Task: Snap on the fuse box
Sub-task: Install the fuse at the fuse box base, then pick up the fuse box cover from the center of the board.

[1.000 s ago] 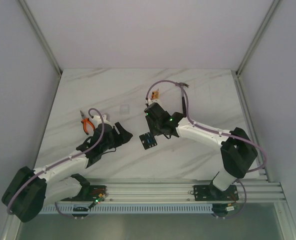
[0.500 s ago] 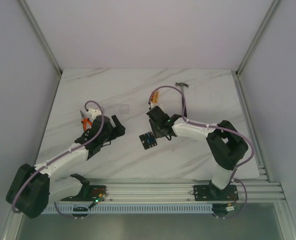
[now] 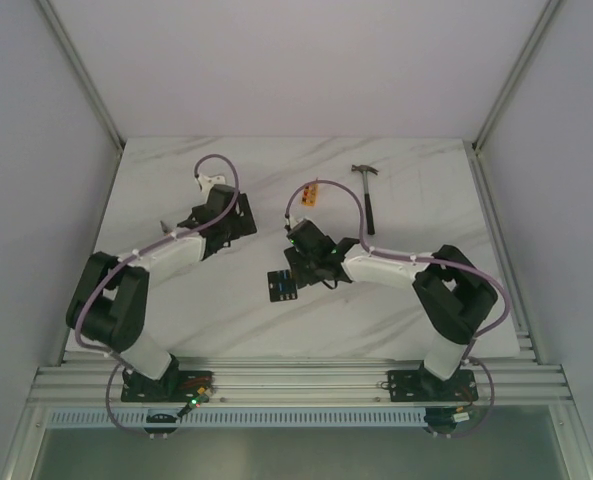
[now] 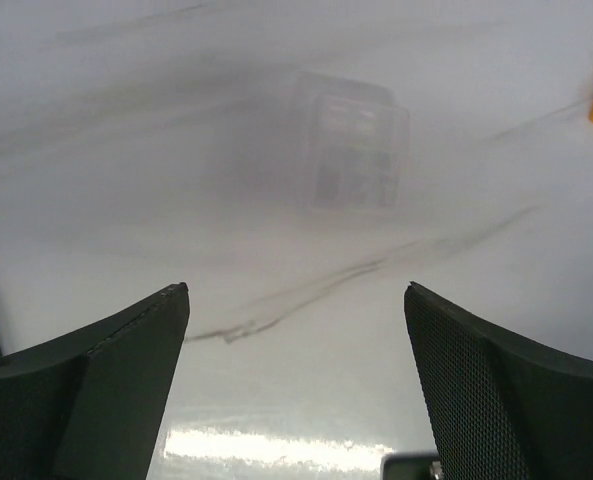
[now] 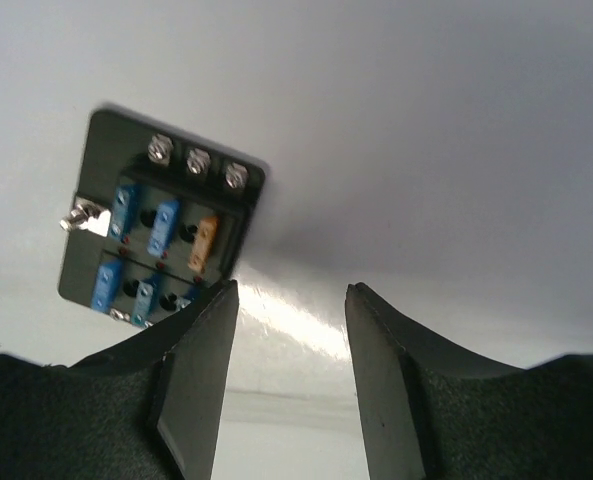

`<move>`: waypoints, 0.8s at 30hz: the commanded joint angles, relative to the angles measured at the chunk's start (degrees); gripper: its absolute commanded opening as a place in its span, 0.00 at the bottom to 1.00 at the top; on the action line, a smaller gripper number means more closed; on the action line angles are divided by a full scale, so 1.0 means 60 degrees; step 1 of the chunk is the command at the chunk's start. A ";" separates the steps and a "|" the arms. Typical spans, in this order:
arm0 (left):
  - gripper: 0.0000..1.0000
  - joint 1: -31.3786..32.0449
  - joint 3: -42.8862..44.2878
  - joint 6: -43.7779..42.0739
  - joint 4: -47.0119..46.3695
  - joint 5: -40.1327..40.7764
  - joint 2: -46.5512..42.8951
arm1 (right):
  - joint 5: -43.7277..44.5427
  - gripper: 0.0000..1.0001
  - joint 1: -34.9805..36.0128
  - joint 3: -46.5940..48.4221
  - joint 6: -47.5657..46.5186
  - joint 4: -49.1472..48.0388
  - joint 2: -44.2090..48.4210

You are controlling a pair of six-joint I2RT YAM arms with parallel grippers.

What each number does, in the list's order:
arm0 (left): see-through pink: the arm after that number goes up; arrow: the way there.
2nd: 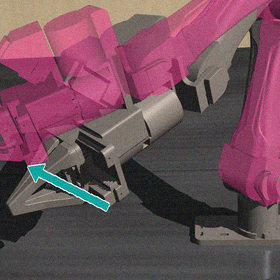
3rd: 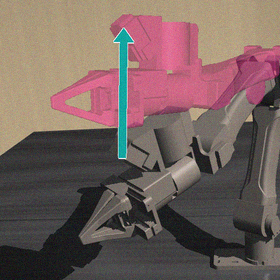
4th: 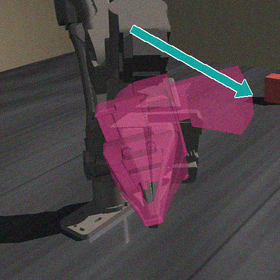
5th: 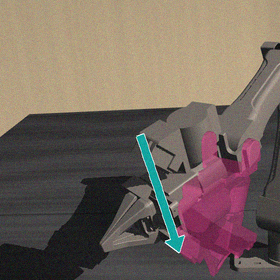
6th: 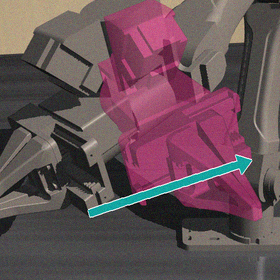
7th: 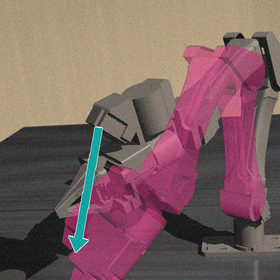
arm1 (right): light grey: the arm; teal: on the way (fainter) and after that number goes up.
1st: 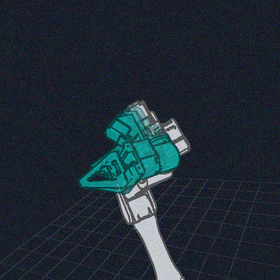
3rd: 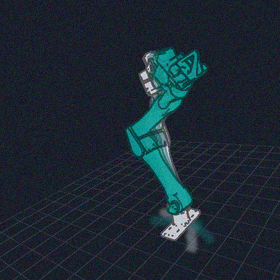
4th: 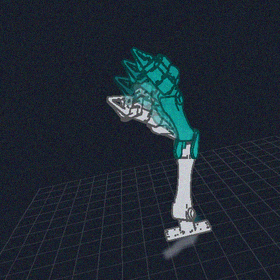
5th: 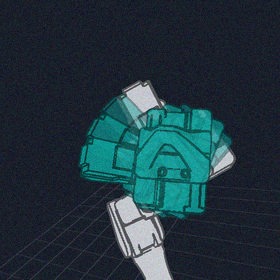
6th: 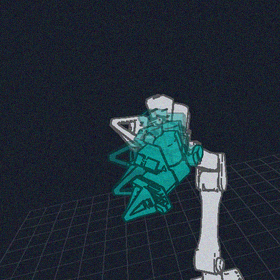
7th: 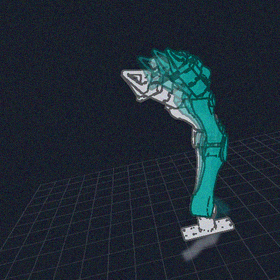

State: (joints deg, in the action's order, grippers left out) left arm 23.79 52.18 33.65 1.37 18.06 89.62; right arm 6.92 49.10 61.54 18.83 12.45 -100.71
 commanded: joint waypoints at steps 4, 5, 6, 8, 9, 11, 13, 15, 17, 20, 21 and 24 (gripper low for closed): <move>0.97 -0.0098 0.1287 -0.0890 0.0770 -0.0047 0.1365 | 0.0657 0.56 0.0019 -0.0848 0.0488 0.0137 0.1067; 0.97 -0.0098 0.1420 -0.0935 0.0792 -0.0099 0.1536 | 0.0613 0.56 0.0032 -0.0928 0.0558 0.0167 0.1089; 0.97 -0.0111 0.1529 -0.0974 0.0814 -0.0179 0.1729 | 0.0534 0.56 0.0049 -0.1021 0.0653 0.0148 0.1113; 0.97 -0.0131 0.1718 -0.1008 0.0805 -0.0412 0.2009 | 0.0359 0.56 0.0141 -0.1211 0.0796 -0.0017 0.1142; 0.96 -0.0139 0.1806 -0.1005 0.0811 -0.0511 0.2128 | 0.0320 0.56 0.0218 -0.1294 0.0866 -0.0124 0.1147; 0.96 -0.0167 0.1958 -0.1007 0.0821 -0.0626 0.2342 | 0.0213 0.56 0.0338 -0.1387 0.0964 -0.0302 0.1072; 0.96 -0.0207 0.2068 -0.1008 0.0815 -0.0694 0.2515 | 0.0148 0.56 0.0438 -0.1376 0.1035 -0.0416 0.0916; 0.95 -0.0242 0.2179 -0.1021 0.0816 -0.0812 0.2650 | 0.0202 0.56 0.0573 -0.1318 0.1100 -0.0457 0.0725; 0.95 -0.0273 0.2274 -0.1034 0.0812 -0.0874 0.2772 | 0.0162 0.56 0.0699 -0.1244 0.1122 -0.0505 0.0575; 0.94 -0.0297 0.2420 -0.1073 0.0820 -0.0884 0.2968 | 0.0104 0.57 0.0869 -0.1175 0.1121 -0.0656 0.0546; 0.93 -0.0310 0.2481 -0.1092 0.0813 -0.0861 0.3031 | 0.0083 0.57 0.0906 -0.1185 0.1120 -0.0711 0.0577; 0.91 -0.0348 0.2670 -0.1178 0.0817 -0.0859 0.3219 | 0.0054 0.57 0.0922 -0.1249 0.1061 -0.0785 0.0711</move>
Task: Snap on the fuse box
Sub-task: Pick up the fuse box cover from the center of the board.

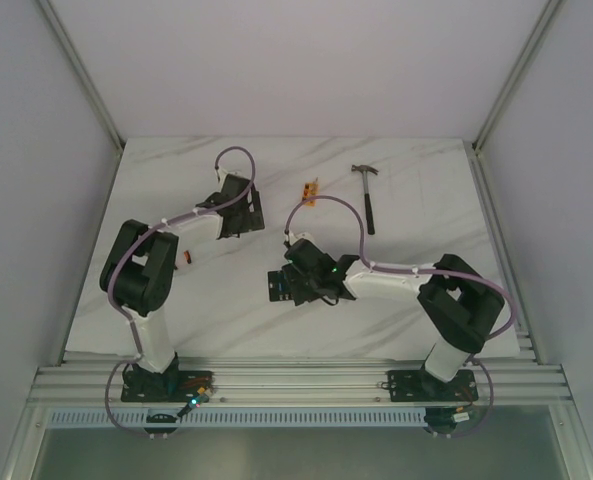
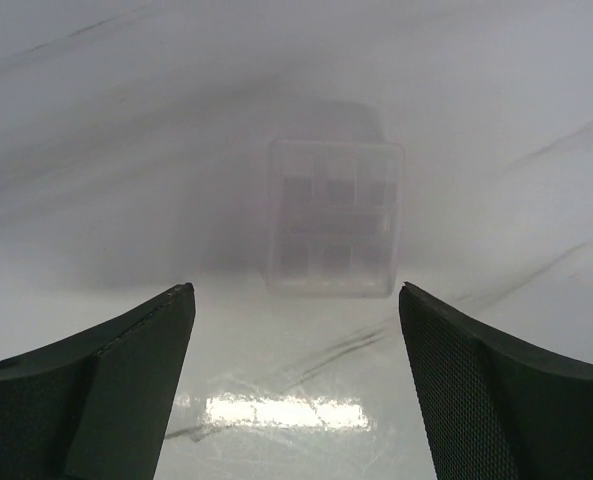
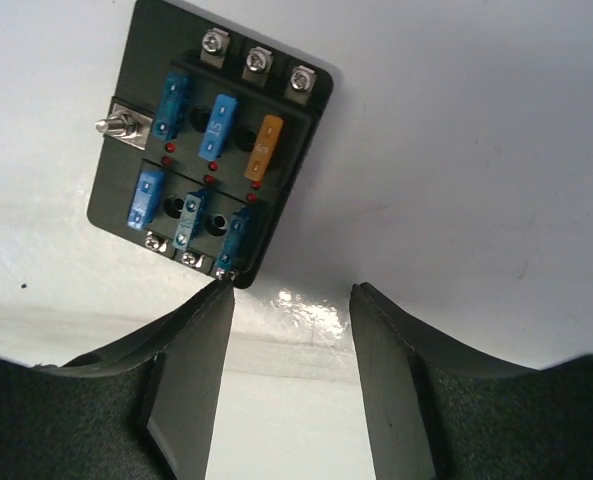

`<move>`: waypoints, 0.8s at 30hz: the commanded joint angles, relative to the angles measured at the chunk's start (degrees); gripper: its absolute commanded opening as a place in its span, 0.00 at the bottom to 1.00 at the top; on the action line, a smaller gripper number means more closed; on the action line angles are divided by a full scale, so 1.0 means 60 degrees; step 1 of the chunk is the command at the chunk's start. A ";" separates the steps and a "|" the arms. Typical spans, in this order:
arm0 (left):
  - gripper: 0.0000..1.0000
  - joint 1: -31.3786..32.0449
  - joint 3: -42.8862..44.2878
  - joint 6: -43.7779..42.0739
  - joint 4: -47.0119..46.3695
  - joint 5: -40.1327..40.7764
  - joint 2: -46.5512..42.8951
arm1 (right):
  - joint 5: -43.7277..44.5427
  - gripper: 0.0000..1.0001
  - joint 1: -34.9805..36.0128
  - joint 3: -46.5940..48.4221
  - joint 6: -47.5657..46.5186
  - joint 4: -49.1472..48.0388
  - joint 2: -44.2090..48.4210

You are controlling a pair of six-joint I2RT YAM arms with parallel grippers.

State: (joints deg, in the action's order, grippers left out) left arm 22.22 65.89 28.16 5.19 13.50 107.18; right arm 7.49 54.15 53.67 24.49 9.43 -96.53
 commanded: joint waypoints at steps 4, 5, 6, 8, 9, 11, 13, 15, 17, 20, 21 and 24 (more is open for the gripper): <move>0.87 -0.0091 0.0705 -0.0314 0.0179 -0.0200 0.0586 | 0.0264 0.59 0.0082 -0.0182 0.0043 -0.0327 0.0383; 0.86 -0.0086 0.0776 -0.0310 0.0195 -0.0179 0.0705 | 0.0430 0.60 0.0084 -0.0253 0.0046 -0.0327 0.0499; 0.85 -0.0078 0.0856 -0.0317 0.0190 -0.0163 0.0786 | 0.0621 0.62 0.0068 -0.0346 0.0062 -0.0334 0.0605; 0.82 -0.0095 0.1060 -0.0346 0.0239 -0.0134 0.0992 | 0.1077 0.66 0.0049 -0.0534 0.0092 -0.0327 0.0842; 0.80 -0.0086 0.1159 -0.0356 0.0258 -0.0123 0.1084 | 0.1275 0.66 0.0008 -0.0635 0.0086 -0.0330 0.0951; 0.76 -0.0085 0.1372 -0.0372 0.0298 -0.0144 0.1257 | 0.1629 0.72 -0.0097 -0.0804 0.0082 -0.0334 0.1134; 0.71 -0.0076 0.1549 -0.0379 0.0357 -0.0129 0.1418 | 0.1944 0.75 -0.0226 -0.0979 0.0072 -0.0334 0.1294; 0.64 -0.0078 0.1708 -0.0401 0.0422 -0.0114 0.1570 | 0.2224 0.77 -0.0404 -0.1176 0.0005 -0.0347 0.1469; 0.56 -0.0056 0.1818 -0.0391 0.0540 -0.0104 0.1601 | 0.2457 0.77 -0.0631 -0.1359 -0.0083 -0.0415 0.1786; 0.49 0.0096 0.1699 -0.0363 0.0658 0.0070 0.1311 | 0.2582 0.79 -0.0971 -0.1666 -0.0247 -0.0599 0.2084; 0.48 0.0174 0.1586 -0.0340 0.0695 0.0126 0.1149 | 0.2661 0.79 -0.1068 -0.1766 -0.0283 -0.0676 0.2196; 0.47 0.0478 0.1128 -0.0114 0.0770 0.0247 0.0500 | 0.2904 0.81 -0.1362 -0.2088 -0.0421 -0.0953 0.2505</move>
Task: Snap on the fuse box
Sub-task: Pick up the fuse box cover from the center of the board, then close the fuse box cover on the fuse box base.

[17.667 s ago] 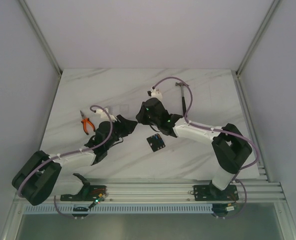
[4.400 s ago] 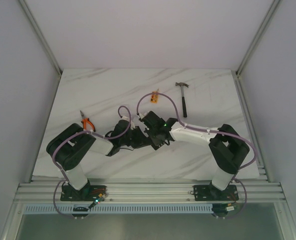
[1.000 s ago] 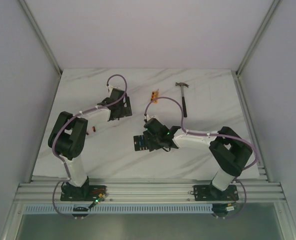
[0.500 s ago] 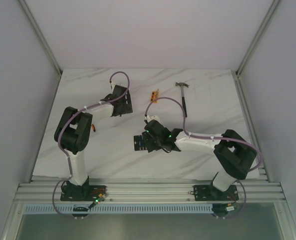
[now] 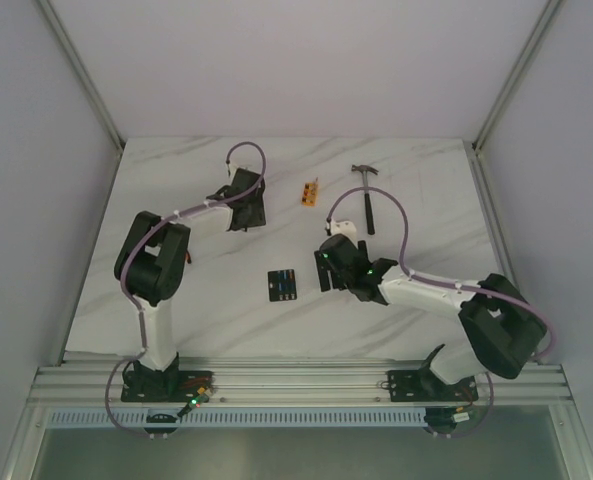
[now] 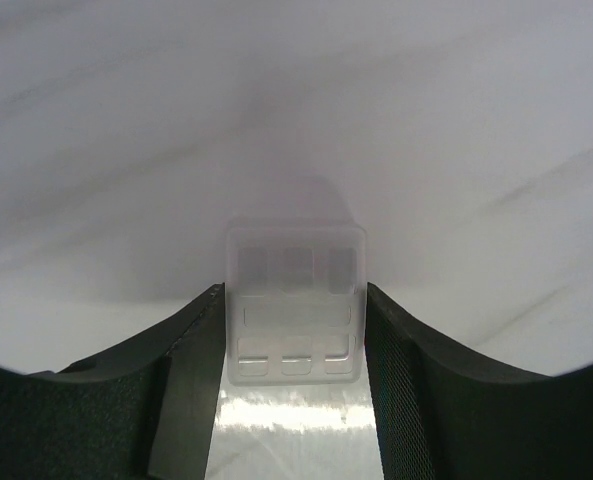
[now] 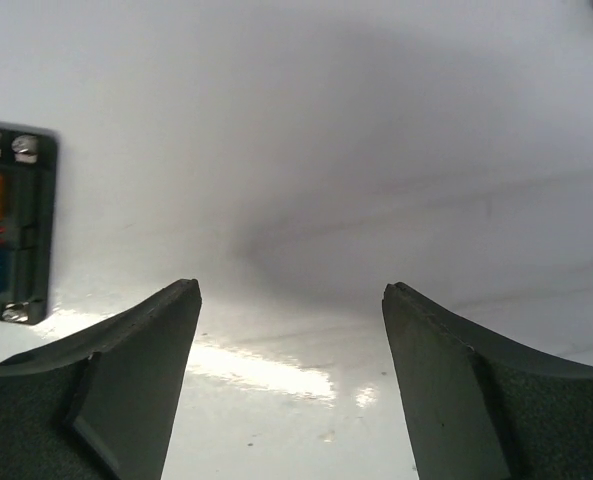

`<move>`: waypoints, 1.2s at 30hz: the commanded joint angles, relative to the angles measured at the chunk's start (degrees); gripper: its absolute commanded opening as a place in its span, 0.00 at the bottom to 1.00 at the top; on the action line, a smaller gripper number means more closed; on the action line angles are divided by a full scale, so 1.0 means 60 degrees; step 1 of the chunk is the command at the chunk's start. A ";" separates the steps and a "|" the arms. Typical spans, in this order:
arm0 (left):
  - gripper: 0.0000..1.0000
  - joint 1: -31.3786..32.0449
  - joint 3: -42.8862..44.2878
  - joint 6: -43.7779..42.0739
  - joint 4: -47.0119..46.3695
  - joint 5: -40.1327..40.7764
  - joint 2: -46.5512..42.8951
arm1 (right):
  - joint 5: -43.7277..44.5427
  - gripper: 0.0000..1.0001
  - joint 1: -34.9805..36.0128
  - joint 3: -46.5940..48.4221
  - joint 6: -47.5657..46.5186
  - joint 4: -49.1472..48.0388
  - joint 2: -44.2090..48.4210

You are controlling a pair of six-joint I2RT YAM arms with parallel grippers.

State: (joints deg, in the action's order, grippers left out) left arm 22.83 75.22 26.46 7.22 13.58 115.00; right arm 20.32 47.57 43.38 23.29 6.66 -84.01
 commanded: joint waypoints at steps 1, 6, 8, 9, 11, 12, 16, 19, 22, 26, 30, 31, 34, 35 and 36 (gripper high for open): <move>0.47 0.0519 -0.0628 0.0285 0.0456 0.0282 -0.1071 | 0.0861 0.81 -0.0353 -0.0476 -0.0274 -0.0570 0.0520; 0.44 0.1458 -0.1668 0.1411 0.0559 0.0618 -0.2558 | 0.1348 0.88 -0.0758 -0.1029 -0.0306 -0.0922 0.1171; 0.44 0.1928 -0.2117 0.1869 0.0589 0.0839 -0.3077 | 0.1657 0.91 -0.0854 -0.1220 -0.0251 -0.0912 0.1418; 0.45 0.2178 -0.2312 0.2099 0.0608 0.0962 -0.3318 | 0.1807 0.93 -0.0886 -0.1329 -0.0212 -0.0925 0.1550; 0.45 0.2642 -0.2791 0.2565 0.0633 0.1178 -0.3724 | 0.2060 1.00 -0.0935 -0.1587 -0.0137 -0.0972 0.1875; 0.45 0.2858 -0.2943 0.2772 0.0641 0.1261 -0.3871 | 0.2162 1.00 -0.0961 -0.1677 -0.0134 -0.0995 0.2017; 0.45 0.3658 -0.3352 0.3409 0.0854 0.1604 -0.4249 | 0.2626 1.00 -0.1047 -0.1961 -0.0051 -0.1014 0.2455; 0.45 0.4202 -0.3433 0.3873 0.1160 0.2030 -0.4364 | 0.2759 1.00 -0.1101 -0.2131 0.0044 -0.1078 0.2684; 0.46 0.4580 -0.3488 0.4271 0.1269 0.2309 -0.4404 | 0.2855 1.00 -0.1129 -0.2249 0.0045 -0.1161 0.2862; 0.46 0.4887 -0.3402 0.4446 0.1345 0.2336 -0.4233 | 0.2895 1.00 -0.1170 -0.2318 0.0074 -0.1227 0.2873; 0.46 0.5117 -0.3382 0.4671 0.1497 0.2456 -0.4066 | 0.2832 1.00 -0.1204 -0.2308 0.0074 -0.1265 0.2772; 0.47 0.5162 -0.3382 0.4716 0.1529 0.2444 -0.4008 | 0.2813 1.00 -0.1212 -0.2306 0.0074 -0.1270 0.2746; 0.48 0.5243 -0.3382 0.4773 0.1620 0.2439 -0.3828 | 0.2784 1.00 -0.1231 -0.2293 0.0073 -0.1278 0.2680; 0.48 0.5267 -0.3372 0.4806 0.1652 0.2418 -0.3762 | 0.2770 1.00 -0.1234 -0.2293 0.0066 -0.1271 0.2682; 0.48 0.5289 -0.3384 0.4836 0.1669 0.2386 -0.3713 | 0.2761 1.00 -0.1232 -0.2293 0.0060 -0.1280 0.2669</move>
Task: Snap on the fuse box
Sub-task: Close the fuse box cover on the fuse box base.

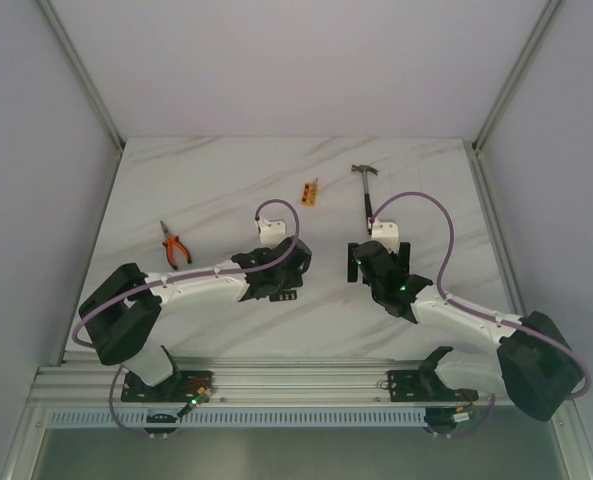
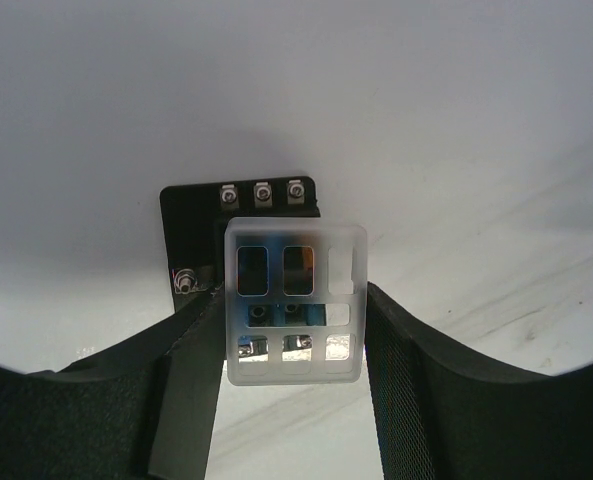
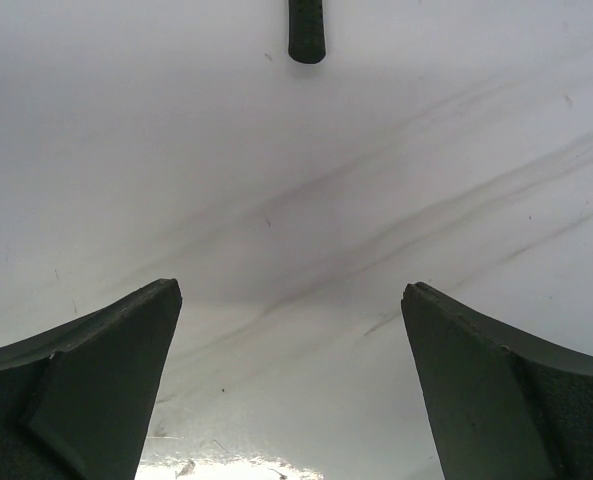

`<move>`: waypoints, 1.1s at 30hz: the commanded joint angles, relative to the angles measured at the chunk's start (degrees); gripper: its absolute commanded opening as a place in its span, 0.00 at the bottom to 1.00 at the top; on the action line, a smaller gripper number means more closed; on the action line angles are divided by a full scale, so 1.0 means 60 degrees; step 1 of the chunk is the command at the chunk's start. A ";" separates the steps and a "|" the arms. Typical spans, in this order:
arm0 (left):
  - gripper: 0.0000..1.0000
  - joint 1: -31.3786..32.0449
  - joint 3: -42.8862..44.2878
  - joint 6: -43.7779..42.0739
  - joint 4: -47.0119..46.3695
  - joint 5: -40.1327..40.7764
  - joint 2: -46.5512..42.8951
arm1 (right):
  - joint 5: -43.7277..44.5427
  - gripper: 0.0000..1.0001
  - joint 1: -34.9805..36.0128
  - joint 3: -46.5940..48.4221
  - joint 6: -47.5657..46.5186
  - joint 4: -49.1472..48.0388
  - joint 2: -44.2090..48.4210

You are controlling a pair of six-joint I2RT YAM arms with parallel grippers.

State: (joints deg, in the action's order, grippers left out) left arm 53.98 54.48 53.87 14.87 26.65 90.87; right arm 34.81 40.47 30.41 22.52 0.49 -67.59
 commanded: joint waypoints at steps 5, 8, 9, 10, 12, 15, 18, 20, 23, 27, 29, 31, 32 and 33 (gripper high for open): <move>0.49 0.0196 0.0099 0.0309 0.0412 0.0256 0.0535 | 0.0319 1.00 -0.0065 -0.0132 0.0183 -0.0255 -0.0072; 0.50 0.0196 0.0139 0.0317 0.0402 0.0341 0.0660 | 0.0293 1.00 -0.0068 -0.0132 0.0178 -0.0260 -0.0099; 0.50 0.0197 0.0148 0.0310 0.0399 0.0347 0.0681 | 0.0269 1.00 -0.0069 -0.0120 0.0174 -0.0271 -0.0114; 0.50 0.0190 0.0171 0.0302 0.0398 0.0348 0.0716 | 0.0253 1.00 -0.0078 -0.0118 0.0172 -0.0265 -0.0127; 0.50 0.0199 0.0205 0.0295 0.0419 0.0366 0.0759 | 0.0241 1.00 -0.0080 -0.0118 0.0172 -0.0261 -0.0127; 0.51 0.0196 0.0178 0.0270 0.0416 0.0455 0.0763 | 0.0217 1.00 -0.0080 -0.0118 0.0172 -0.0271 -0.0131; 0.53 0.0207 0.0227 0.0190 0.0421 0.0448 0.0836 | 0.0179 1.00 -0.0080 -0.0107 0.0157 -0.0274 -0.0166; 0.53 0.0211 0.0299 0.0143 0.0420 0.0362 0.0935 | 0.0152 1.00 -0.0080 -0.0103 0.0157 -0.0277 -0.0186; 0.54 0.0255 0.0340 0.0106 0.0413 0.0288 0.1069 | 0.0114 1.00 -0.0080 -0.0089 0.0143 -0.0284 -0.0208; 0.56 0.0291 0.0391 0.0090 0.0417 0.0218 0.1122 | 0.0062 1.00 -0.0080 -0.0089 0.0129 -0.0282 -0.0204; 0.58 0.0284 0.0412 0.0090 0.0409 0.0230 0.1122 | 0.0032 1.00 -0.0080 -0.0089 0.0117 -0.0273 -0.0221; 0.60 0.0281 0.0442 0.0078 0.0419 0.0232 0.1120 | -0.0020 1.00 -0.0080 -0.0075 0.0111 -0.0274 -0.0239; 0.62 0.0284 0.0455 0.0075 0.0421 0.0218 0.1128 | -0.0041 1.00 -0.0080 -0.0074 0.0100 -0.0273 -0.0245; 0.65 0.0285 0.0465 0.0075 0.0421 0.0216 0.1104 | -0.0070 1.00 -0.0083 -0.0074 0.0081 -0.0276 -0.0248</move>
State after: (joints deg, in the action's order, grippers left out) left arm 55.20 55.99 54.74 16.10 28.18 96.49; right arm 34.13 40.21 30.39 22.50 0.19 -68.60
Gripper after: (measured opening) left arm 0.626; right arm 0.998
